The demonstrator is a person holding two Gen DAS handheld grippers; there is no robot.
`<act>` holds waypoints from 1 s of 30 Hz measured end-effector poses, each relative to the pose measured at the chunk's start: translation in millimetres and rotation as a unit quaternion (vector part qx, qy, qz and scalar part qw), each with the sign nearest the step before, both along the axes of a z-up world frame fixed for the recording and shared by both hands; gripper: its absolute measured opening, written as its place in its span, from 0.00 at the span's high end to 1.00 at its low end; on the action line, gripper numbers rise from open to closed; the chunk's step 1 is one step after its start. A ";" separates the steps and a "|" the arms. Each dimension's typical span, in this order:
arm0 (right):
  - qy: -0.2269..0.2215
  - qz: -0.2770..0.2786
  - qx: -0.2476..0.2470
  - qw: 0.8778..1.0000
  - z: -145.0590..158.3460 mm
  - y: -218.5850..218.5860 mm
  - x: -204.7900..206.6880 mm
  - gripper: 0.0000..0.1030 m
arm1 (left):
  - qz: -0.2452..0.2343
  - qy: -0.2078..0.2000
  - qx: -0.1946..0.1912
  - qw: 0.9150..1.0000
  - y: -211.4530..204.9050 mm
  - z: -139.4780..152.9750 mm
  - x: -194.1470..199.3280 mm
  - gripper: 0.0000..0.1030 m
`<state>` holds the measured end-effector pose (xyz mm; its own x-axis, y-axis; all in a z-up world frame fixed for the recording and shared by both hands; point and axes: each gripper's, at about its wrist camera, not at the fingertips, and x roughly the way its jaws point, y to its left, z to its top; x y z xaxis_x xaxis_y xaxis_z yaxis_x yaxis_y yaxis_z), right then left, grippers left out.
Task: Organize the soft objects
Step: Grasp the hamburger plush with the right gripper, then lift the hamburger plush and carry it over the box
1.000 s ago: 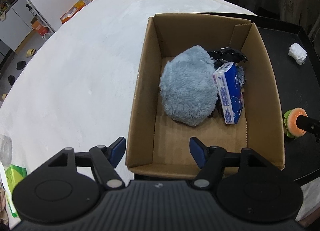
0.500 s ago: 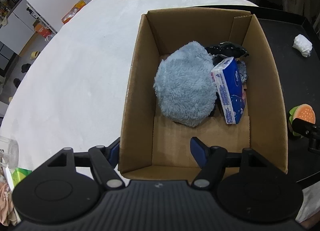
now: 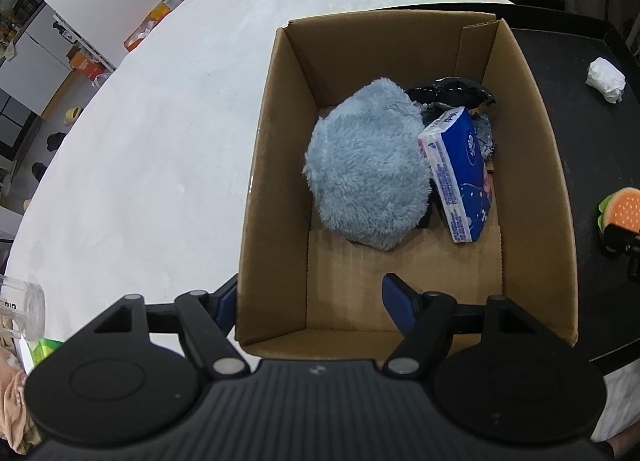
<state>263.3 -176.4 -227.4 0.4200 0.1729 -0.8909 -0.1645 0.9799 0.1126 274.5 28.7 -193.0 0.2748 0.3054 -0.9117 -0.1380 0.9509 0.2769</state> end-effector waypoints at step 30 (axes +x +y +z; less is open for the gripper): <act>-0.065 0.018 0.035 0.997 65.7 -4.7 -11.5 0.61 | 0.022 -0.042 -0.057 0.997 30.7 15.0 -21.8 0.30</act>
<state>251.8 -181.2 -161.7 0.5236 0.2505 -0.8143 -0.2170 0.9635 0.1569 252.6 59.4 -178.0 0.3401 0.2148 -0.9155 -0.1988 0.9680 0.1532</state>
